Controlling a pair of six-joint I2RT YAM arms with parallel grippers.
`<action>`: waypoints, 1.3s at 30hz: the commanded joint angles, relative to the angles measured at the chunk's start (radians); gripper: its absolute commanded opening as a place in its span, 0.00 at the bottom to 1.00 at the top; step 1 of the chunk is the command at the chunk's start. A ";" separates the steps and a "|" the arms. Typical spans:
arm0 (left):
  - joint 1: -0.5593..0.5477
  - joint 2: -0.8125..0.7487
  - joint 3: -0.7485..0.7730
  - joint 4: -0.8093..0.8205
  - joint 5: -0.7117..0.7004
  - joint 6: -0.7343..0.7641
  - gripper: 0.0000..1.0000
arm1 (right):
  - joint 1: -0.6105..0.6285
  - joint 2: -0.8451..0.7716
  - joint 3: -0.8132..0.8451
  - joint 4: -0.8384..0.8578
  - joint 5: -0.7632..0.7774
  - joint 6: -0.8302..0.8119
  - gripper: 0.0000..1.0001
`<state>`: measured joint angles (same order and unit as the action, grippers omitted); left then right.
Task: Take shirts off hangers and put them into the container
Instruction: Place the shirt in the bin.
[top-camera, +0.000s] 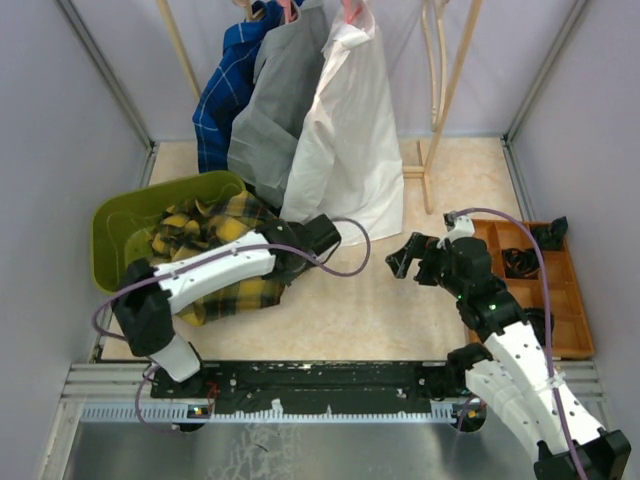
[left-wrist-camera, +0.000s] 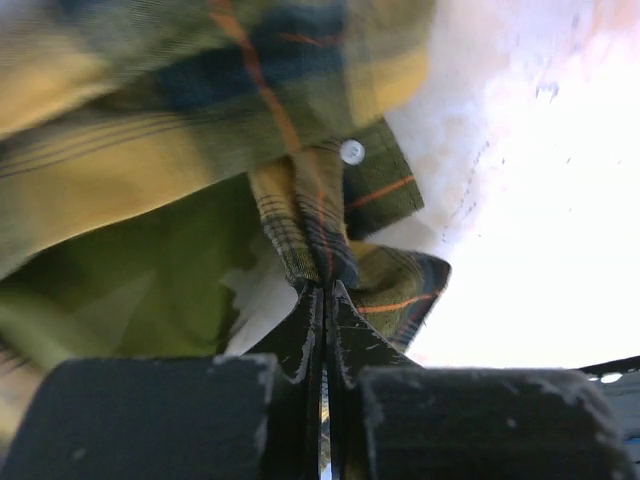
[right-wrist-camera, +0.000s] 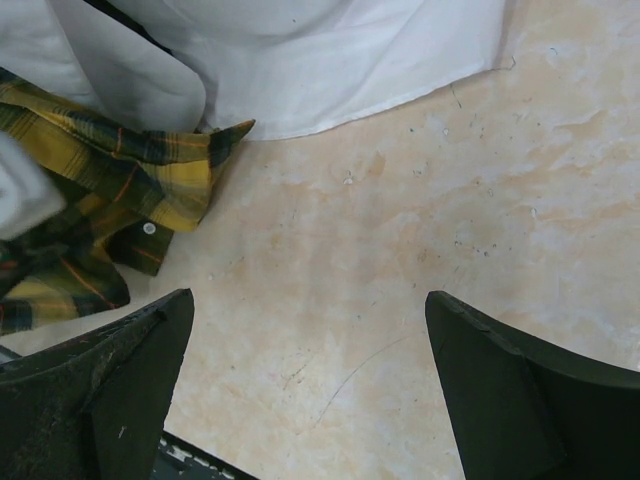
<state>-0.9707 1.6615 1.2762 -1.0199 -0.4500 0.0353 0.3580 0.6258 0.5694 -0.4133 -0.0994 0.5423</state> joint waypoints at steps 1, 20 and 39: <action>-0.002 -0.159 0.181 -0.040 -0.105 -0.034 0.00 | 0.006 -0.018 0.034 0.019 0.018 0.001 0.99; 0.698 -0.465 0.116 0.354 -0.428 0.051 0.00 | 0.006 0.006 0.061 0.018 0.008 0.007 0.99; 0.734 -0.516 0.206 0.187 0.173 -0.113 0.90 | 0.006 -0.009 0.022 0.033 0.017 0.008 0.99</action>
<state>-0.2394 1.2911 1.3815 -0.8738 -0.4229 -0.0559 0.3580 0.6247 0.5705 -0.4202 -0.0910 0.5507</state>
